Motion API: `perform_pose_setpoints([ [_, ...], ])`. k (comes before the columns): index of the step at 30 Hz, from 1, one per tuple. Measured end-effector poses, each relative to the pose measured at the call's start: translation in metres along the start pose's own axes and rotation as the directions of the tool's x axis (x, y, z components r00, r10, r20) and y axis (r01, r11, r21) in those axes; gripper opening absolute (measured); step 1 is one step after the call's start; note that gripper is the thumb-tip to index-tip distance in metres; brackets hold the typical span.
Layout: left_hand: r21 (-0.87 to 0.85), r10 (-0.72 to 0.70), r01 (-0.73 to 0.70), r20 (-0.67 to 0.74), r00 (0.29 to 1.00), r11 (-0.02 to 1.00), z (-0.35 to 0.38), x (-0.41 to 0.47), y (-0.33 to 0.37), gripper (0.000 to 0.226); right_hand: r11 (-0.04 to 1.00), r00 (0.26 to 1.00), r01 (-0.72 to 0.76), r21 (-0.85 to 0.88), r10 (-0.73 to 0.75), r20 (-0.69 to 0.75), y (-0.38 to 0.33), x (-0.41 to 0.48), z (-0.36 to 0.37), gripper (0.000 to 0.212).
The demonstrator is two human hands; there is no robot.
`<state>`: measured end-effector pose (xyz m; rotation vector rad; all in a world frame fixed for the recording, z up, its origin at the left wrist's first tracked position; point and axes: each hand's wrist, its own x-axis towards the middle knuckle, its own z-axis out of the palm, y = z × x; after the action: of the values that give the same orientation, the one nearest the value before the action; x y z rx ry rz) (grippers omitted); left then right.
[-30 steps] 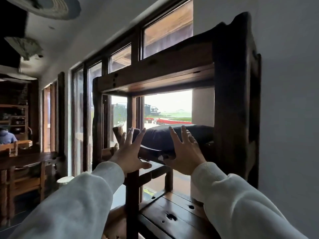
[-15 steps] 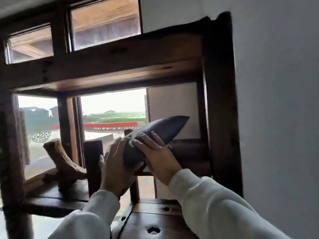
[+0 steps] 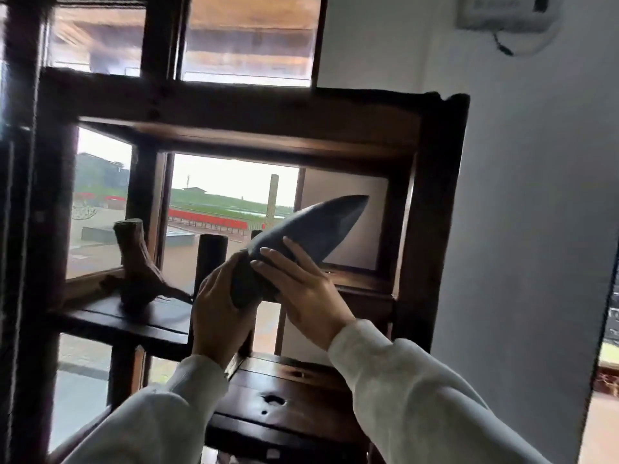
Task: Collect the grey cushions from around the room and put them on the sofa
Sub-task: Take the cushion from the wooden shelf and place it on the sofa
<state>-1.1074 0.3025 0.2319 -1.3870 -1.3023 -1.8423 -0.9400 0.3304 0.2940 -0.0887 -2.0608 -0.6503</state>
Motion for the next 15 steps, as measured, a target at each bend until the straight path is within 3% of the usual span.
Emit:
perform_pose_setpoints([
  [3,-0.088,-0.064,0.065,0.021,0.998,0.994,-0.036,-0.017,0.018,0.068,0.993,0.997,0.043,0.107,-0.036,-0.072,-0.033,0.002,-0.021,0.053],
  [5,-0.216,-0.171,0.182,0.069,0.983,0.959,-0.06,-0.03,0.033,0.062,0.98,0.995,-0.095,0.178,0.101,-0.024,-0.054,-0.009,-0.04,0.059],
  [8,-0.392,-0.32,0.383,0.218,0.922,0.837,-0.1,-0.051,0.06,0.058,0.913,0.931,-0.363,0.188,0.364,0.034,-0.075,-0.043,-0.082,0.076],
  [12,-0.549,-0.351,0.534,0.409,0.843,0.643,-0.146,-0.085,0.112,0.057,0.775,0.778,-0.622,0.116,0.628,-0.025,-0.084,-0.105,-0.154,0.095],
  [15,-0.551,-0.374,0.665,0.554,0.744,0.505,-0.164,-0.111,0.158,0.043,0.556,0.565,-0.794,0.244,0.824,-0.038,-0.091,-0.154,-0.216,0.116],
])
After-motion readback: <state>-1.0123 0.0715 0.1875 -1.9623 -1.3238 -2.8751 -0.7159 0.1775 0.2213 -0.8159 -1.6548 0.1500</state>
